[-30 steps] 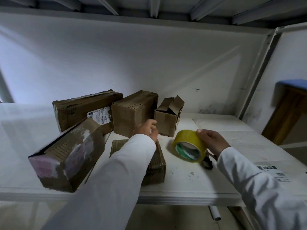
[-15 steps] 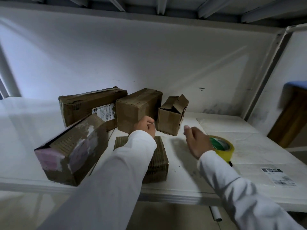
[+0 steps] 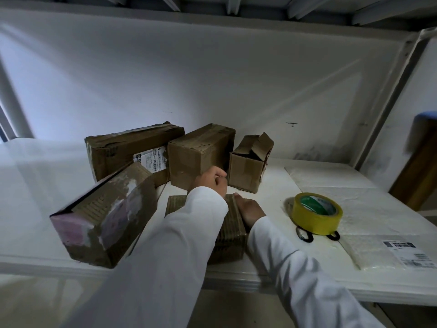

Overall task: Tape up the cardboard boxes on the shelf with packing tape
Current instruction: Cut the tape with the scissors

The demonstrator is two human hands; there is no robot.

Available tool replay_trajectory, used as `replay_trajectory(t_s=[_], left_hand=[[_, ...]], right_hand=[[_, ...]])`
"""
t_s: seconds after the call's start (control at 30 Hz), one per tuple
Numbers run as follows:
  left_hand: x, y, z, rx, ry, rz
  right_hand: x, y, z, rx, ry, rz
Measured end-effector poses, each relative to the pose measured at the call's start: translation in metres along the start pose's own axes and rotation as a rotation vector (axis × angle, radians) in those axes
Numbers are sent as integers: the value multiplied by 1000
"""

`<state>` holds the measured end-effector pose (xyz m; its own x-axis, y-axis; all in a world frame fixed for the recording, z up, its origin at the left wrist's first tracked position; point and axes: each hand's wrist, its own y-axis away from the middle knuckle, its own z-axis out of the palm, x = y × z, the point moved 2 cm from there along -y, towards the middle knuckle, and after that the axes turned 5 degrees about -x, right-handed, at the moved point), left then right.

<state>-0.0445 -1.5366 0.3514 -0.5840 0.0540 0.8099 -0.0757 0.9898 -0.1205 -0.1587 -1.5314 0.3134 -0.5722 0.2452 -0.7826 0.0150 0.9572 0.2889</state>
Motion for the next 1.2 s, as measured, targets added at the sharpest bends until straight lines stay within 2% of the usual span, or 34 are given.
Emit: replay_trajectory(t_s=[0.1,0.17,0.2,0.27,0.33,0.37,0.43,0.5,0.57,0.67,0.77,0.83,0.9,0.97,1.07,1.2], left_hand=[[0,-1,0,-18,-29,6],[1,-1,0,-36,-51,10],[1,0,0,-36,-58,14],[1,-1,1,-19,-43,28],[2,-1,0,-10,-24,42],[2,-1,0,-14,-26,43],[1,-2,-2,-10,-26,43],[0,-1,-2,41,14,51],[1,1,-1,115,28,80],[3,4,-5,159,-130,8],[-5,-6,-19,-56,-433,-229],[-15,-11,-32,-245,-475,-360],[-25,-10,-45,-326,-438,-444],[-35,-3,-55,-321,-298,-496],[-49,4,-56,-240,-30,-543],[-50,3,-57,-223,32,-511]], right_hand=[[9,-4,3,-99,292,63],[14,-11,-1,-100,364,91],[10,-12,-6,-55,323,78],[-7,-11,-19,96,65,-49],[-33,-1,-21,82,-190,-200],[-41,5,-14,16,-253,-202],[-48,10,5,-90,-201,-235],[-42,12,16,-28,-139,-223],[-38,12,13,-37,-113,-195],[-38,14,10,-72,57,-179],[-39,12,8,-66,149,-196],[-39,17,3,-61,64,-203],[-35,23,1,-67,-93,-182],[-35,26,0,-83,-142,-168],[-41,33,2,-84,-84,-149],[-46,37,1,-41,-26,-173]])
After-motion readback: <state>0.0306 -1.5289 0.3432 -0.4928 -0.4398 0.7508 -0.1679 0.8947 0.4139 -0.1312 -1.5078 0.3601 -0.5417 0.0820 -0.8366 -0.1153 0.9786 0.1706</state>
